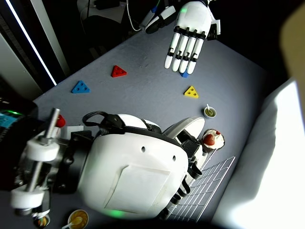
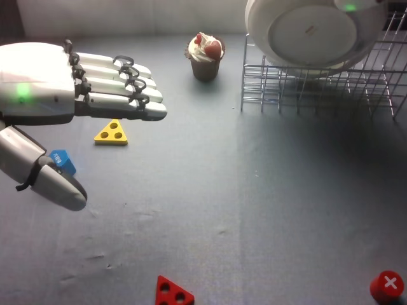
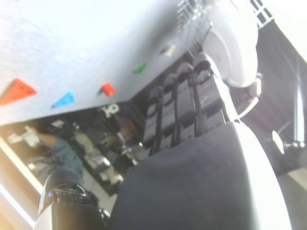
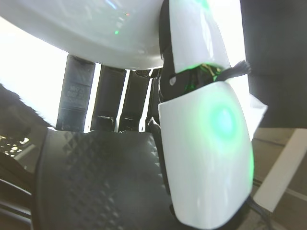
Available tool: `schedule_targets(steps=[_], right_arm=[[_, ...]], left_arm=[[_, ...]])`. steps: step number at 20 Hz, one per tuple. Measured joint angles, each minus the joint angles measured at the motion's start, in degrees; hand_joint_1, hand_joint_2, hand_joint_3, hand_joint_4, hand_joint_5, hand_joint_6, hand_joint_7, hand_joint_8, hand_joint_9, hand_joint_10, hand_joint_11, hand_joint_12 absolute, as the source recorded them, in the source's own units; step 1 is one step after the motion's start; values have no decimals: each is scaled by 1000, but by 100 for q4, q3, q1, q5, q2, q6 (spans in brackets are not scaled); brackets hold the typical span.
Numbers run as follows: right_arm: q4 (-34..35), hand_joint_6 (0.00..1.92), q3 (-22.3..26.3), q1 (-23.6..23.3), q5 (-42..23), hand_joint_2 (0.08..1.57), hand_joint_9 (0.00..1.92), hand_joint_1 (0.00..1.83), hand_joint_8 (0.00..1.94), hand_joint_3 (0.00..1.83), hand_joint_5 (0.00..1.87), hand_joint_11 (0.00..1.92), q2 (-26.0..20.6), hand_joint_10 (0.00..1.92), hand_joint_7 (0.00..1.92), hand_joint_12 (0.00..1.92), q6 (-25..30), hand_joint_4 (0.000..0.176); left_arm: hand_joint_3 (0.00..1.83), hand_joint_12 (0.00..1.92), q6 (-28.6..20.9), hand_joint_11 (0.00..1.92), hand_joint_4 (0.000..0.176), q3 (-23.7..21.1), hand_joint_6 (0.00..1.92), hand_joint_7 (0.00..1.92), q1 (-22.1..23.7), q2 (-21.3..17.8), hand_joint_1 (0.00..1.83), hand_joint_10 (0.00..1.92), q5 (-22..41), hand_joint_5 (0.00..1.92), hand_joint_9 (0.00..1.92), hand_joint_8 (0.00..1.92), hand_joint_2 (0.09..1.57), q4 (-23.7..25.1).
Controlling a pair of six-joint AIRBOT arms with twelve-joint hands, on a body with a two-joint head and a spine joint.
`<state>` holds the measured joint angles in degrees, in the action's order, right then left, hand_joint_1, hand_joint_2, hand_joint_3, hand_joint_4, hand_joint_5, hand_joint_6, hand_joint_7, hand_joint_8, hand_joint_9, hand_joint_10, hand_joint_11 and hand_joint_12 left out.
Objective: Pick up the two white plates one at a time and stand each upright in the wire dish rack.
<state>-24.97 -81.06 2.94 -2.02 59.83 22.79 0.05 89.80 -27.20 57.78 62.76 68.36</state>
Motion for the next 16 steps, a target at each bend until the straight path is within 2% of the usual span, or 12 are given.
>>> schedule_targets(steps=[1, 2, 4, 6, 8, 9, 12, 16], right_arm=[[-31, 966, -72, 50, -79, 1039, 1206, 1478, 507, 0, 938, 1121, 0, 620, 1118, 1079, 68, 0], [-46, 941, -96, 59, -92, 1033, 1218, 1495, 452, 0, 943, 1095, 0, 575, 1140, 1209, 81, 0], [-166, 948, -170, 94, -125, 1033, 1216, 1499, 340, 0, 934, 1066, 0, 573, 1197, 1274, 293, 0], [-496, 951, -214, 166, -177, 1033, 1212, 1499, 326, 0, 943, 1058, 31, 575, 1198, 1283, 605, 0], [-791, 923, -251, 190, -238, 1029, 1231, 1500, 365, 0, 958, 1071, 76, 543, 1180, 1265, 890, 0], [-811, 940, -267, 210, -308, 1038, 1210, 1498, 466, 0, 942, 1063, 90, 591, 1122, 1283, 994, 0], [-850, 946, -291, 251, -348, 1038, 1215, 1500, 512, 0, 936, 1052, 109, 582, 1114, 1263, 1003, 0], [-857, 967, -321, 376, -426, 1052, 1145, 1495, 566, 0, 909, 1060, 107, 721, 1072, 1299, 1019, 0]], left_arm=[[3, 0, 0, 91, 0, 0, 0, 110, -20, 0, 0, 0, -2, 90, 94, 0, 881, -35], [2, 6, -2, 104, 0, 0, 4, 122, -33, 0, 0, 5, -2, 101, 106, 5, 880, -31], [0, 13, -2, 121, 0, 0, 6, 133, -103, -2, 0, 11, 39, 106, 123, 8, 876, 2], [1, 2, -4, 96, 0, 0, 0, 113, -153, -2, 0, 2, 98, 90, 106, 0, 877, 35], [4, 4, -4, 98, 0, 22, 2, 114, -153, -2, 0, 2, 146, 93, 109, 2, 886, 4], [0, 5, -4, 101, 0, 55, 2, 116, -153, -2, 0, 1, 164, 94, 107, 2, 878, -24], [0, 9, -2, 113, 0, 79, 6, 128, -153, -9, 0, 7, 162, 92, 124, 7, 870, -46], [0, 11, -4, 95, 0, 79, 7, 120, -153, -7, 0, 6, 273, 95, 112, 6, 876, -52]])
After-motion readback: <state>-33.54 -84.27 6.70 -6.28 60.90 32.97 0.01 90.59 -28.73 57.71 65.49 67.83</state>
